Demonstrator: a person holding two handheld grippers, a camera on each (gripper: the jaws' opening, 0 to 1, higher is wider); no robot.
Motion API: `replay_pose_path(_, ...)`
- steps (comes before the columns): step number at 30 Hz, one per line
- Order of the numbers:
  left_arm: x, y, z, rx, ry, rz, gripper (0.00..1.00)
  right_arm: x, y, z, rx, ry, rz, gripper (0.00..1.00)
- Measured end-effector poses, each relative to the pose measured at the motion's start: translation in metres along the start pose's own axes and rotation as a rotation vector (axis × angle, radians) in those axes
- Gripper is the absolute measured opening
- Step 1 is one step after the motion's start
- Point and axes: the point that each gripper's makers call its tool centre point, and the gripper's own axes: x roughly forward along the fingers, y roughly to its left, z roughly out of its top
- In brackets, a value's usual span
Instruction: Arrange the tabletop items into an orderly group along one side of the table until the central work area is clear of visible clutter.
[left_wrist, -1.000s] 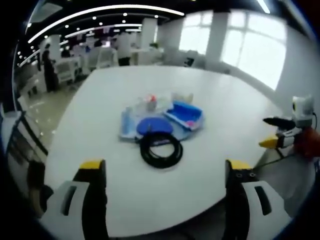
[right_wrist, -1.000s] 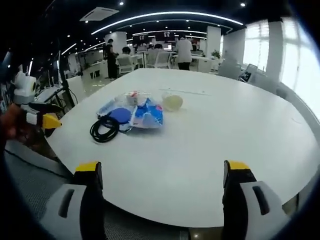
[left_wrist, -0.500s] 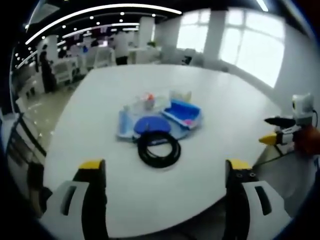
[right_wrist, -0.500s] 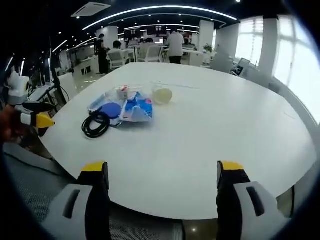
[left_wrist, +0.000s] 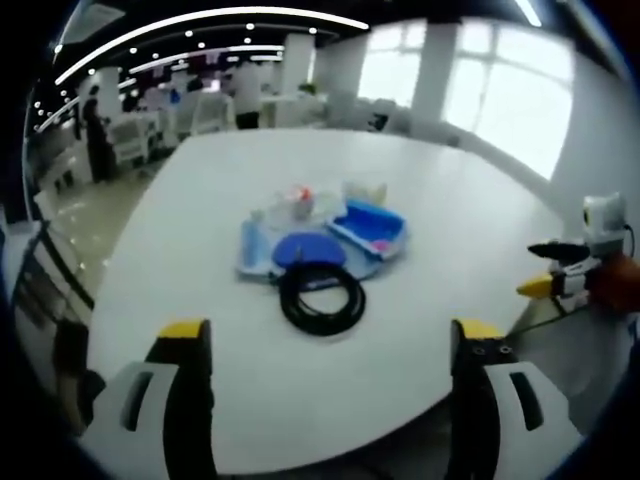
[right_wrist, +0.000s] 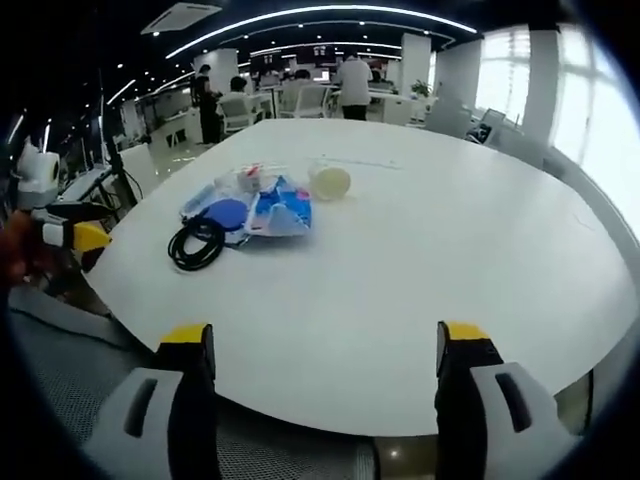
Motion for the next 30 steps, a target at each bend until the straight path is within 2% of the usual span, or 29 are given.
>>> replay_pose_path(8, 0.001, -0.001, -0.001, 0.008, 0.004, 0.001, 0.96, 0.009, 0.007, 0.001, 0.122, 0.011, 0.045, 0.90)
replay_pose_path(10, 0.001, -0.001, -0.001, 0.009, 0.007, 0.002, 0.96, 0.013, 0.012, 0.004, 0.122, 0.014, 0.055, 0.90)
replay_pose_path(16, 0.000, 0.000, -0.002, 0.005, 0.008, 0.007, 0.96, 0.038, 0.045, 0.031, 0.074, 0.017, 0.124, 0.87)
replay_pose_path(21, 0.000, 0.002, -0.002, -0.001, 0.006, 0.013, 0.96, 0.066, 0.066, 0.056, 0.118, 0.009, 0.180, 0.86)
replay_pose_path(25, 0.000, 0.002, -0.003, -0.008, 0.013, 0.009, 0.96, 0.087, 0.077, 0.071, 0.141, 0.017, 0.192, 0.84)
replay_pose_path(30, 0.000, 0.003, -0.003, -0.006, 0.013, 0.016, 0.96, 0.110, 0.084, 0.081, 0.155, 0.032, 0.192, 0.82)
